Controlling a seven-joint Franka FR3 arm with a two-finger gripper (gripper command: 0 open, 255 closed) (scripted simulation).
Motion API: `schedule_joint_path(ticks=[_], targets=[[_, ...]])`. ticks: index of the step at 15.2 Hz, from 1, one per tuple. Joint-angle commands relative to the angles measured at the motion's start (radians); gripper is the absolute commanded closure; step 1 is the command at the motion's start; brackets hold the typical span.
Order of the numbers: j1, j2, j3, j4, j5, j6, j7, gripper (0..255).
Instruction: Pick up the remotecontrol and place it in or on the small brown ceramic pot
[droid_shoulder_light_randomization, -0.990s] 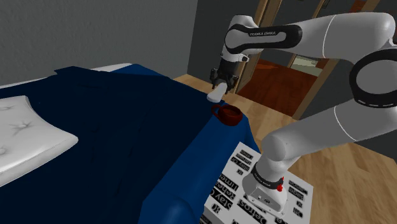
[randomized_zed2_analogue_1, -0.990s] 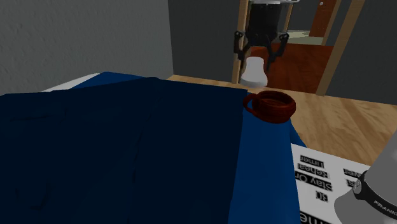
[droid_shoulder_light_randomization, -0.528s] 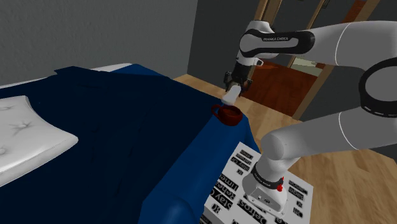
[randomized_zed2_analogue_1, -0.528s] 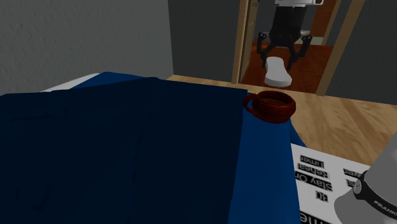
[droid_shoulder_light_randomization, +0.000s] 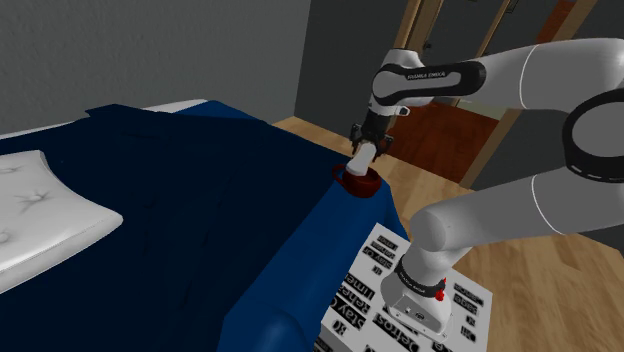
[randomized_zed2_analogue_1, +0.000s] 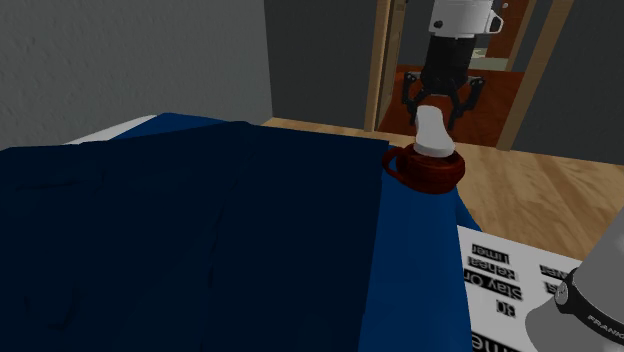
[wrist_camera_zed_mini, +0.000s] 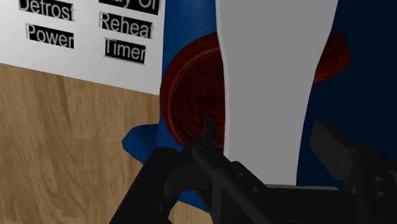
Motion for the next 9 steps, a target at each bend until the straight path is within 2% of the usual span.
schedule_joint_path(ticks=[1,5,9], targets=[[0.0,0.008,0.0,-0.024,0.0,0.033,-0.001,255],[0.0,0.025,-0.001,-0.066,0.0,0.092,-0.001,255],[0.0,0.025,-0.001,-0.066,0.0,0.092,-0.001,255]])
